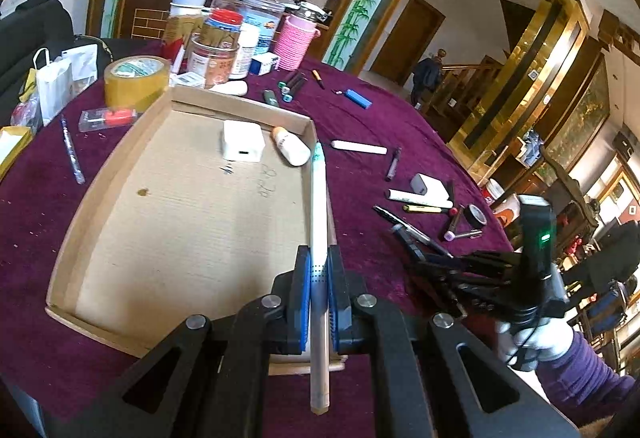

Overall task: Organize rigid objects
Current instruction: 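Carry the white pen toward the tray with the left tool while the right tool grasps a black marker, then lower the white pen into the tray with the left tool while the right tool lowers the black marker there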

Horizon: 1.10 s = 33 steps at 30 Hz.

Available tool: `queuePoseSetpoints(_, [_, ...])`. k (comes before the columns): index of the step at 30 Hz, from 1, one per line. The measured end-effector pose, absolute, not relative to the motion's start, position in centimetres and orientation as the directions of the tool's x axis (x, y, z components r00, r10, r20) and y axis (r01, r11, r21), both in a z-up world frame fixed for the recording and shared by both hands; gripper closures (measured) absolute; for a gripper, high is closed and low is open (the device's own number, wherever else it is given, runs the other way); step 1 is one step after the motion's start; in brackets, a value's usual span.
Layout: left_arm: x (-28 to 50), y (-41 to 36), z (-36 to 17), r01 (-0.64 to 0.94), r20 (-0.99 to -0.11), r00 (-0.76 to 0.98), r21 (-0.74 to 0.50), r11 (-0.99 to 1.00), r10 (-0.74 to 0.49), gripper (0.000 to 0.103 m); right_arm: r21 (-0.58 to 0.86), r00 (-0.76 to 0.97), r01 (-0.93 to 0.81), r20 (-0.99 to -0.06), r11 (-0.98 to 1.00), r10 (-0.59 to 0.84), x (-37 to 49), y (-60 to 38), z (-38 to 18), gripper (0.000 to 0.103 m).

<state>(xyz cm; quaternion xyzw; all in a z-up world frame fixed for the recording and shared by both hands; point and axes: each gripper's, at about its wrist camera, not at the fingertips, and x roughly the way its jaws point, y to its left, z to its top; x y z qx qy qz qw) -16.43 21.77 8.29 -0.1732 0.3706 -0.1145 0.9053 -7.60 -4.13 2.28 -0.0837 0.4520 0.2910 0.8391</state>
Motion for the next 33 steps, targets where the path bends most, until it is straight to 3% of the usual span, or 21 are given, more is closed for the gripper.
queuePoseSetpoints(13, [-10.5,25.5,8.9,-0.003,-0.703,0.669,-0.328,0.945,-0.242,0.096,0.487,0.299,-0.534,-0.656,0.691,0.693,-4.0,0.0,8.8,0.086])
queuePoseSetpoints(21, [-4.0,27.2,6.8,-0.061,-0.768,0.602,-0.317,0.946,-0.219,0.096,0.501,0.278,-0.47,-0.697,0.727,0.661,0.7,7.6,7.7,0.086])
queuePoseSetpoints(33, [2.2,29.4,3.0,-0.149,-0.829,0.513,-0.34,0.929,-0.221,0.096,0.496,0.303,-0.315,-0.755,0.809,0.581,6.1,10.8,4.3,0.086])
